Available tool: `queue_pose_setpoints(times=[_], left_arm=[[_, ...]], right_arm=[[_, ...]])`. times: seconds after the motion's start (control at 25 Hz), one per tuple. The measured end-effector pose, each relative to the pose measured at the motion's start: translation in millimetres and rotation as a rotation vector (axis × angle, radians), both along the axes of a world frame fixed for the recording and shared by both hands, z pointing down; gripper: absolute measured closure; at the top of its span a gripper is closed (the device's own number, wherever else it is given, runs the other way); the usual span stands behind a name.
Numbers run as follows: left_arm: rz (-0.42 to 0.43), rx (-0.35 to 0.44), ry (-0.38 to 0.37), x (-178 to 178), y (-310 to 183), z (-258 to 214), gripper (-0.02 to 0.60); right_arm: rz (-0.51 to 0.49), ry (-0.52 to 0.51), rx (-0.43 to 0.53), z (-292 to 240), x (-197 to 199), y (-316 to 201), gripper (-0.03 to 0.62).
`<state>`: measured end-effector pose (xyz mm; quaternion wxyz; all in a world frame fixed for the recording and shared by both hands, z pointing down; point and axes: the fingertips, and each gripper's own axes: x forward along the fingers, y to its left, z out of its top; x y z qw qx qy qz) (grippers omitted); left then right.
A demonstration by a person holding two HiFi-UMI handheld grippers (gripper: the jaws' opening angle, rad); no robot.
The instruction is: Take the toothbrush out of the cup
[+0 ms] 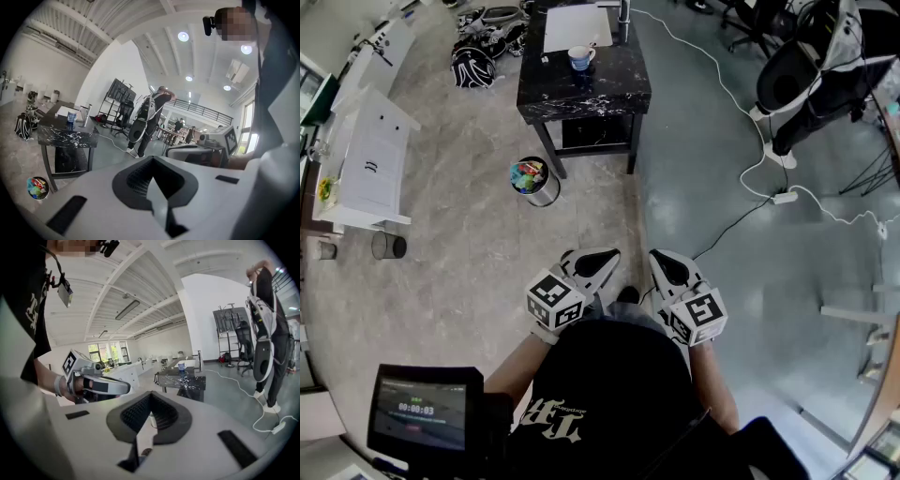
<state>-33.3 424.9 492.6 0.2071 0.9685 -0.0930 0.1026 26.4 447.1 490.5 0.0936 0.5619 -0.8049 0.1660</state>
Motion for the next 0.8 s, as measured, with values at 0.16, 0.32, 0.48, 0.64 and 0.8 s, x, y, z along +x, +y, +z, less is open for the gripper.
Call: queue_pose_setpoints(times=[0.16, 0.32, 0.48, 0.64, 0.8], left_arm=[[0.010, -0.001, 0.009, -5, -12, 0, 0.577], [0.020, -0.017, 0.021, -16, -59, -9, 0.577], [0.023, -0.026, 0.029, -32, -92, -11, 0.577], [0.002, -0.034, 0.029, -58, -131, -7, 0.577], [-0.026, -0.045, 0.028, -90, -166, -1, 0.577]], right_arm=[[0.022, -0.006, -0.001, -3, -5, -11, 0.606], [0.036, -0.001, -0.007, -13, -19, -56, 0.606], [0.042, 0.001, -0.007, -15, -36, -90, 0.606], [0.025, 0.000, -0.025, -13, -61, -124, 0.606], [-0.016, 0.001, -0.040, -6, -95, -155, 0.606]])
